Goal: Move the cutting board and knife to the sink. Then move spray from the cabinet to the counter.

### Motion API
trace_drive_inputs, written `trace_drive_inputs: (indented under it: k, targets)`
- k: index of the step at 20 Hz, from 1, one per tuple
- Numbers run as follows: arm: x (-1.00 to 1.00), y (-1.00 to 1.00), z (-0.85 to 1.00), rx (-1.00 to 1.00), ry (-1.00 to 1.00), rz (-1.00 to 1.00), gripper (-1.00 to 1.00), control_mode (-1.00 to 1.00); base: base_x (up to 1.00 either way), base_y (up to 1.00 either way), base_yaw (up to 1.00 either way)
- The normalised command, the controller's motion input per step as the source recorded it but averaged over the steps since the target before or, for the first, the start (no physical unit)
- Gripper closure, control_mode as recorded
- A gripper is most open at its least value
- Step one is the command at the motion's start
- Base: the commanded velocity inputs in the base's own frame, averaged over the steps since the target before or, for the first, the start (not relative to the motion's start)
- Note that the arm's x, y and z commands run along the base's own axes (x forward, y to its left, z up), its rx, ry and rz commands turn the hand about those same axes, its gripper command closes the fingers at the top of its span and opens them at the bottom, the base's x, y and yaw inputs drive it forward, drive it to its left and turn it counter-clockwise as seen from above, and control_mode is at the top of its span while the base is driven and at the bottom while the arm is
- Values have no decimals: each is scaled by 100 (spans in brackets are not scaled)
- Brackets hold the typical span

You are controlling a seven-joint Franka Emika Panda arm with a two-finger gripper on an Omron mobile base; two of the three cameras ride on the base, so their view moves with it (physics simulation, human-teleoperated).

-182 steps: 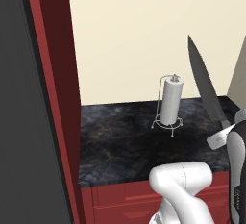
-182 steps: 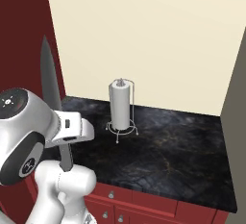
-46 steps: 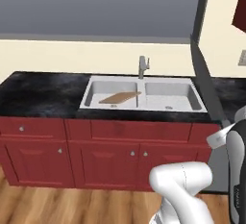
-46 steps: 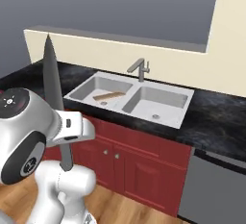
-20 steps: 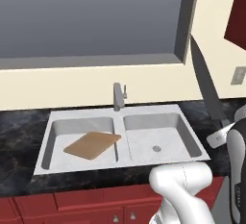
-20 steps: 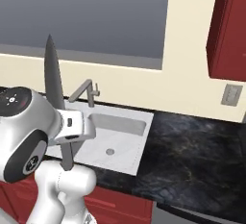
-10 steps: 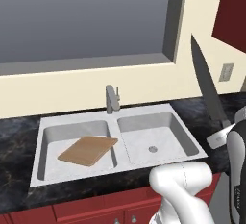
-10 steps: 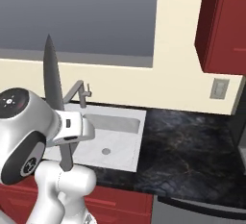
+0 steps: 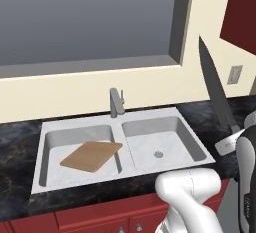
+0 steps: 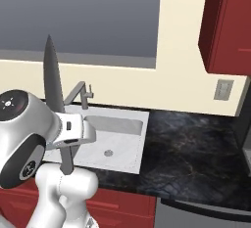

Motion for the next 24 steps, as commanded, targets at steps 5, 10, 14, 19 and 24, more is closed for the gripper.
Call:
trace_drive_inputs:
  k: [5, 10, 14, 19, 24]
  targets:
    - [0, 0, 0, 0, 0, 0, 100, 100, 2, 0, 0]
    - [9, 0, 0, 0, 13, 0, 100, -100, 2, 0, 0]
    - [23, 0, 0, 0, 31, 0, 100, -100, 0, 0, 0]
    - [37, 0, -5, 0, 21, 0, 100, -100, 0, 0, 0]
    - [41, -9, -15, 0, 8, 2, 100, -100, 0, 0, 0]
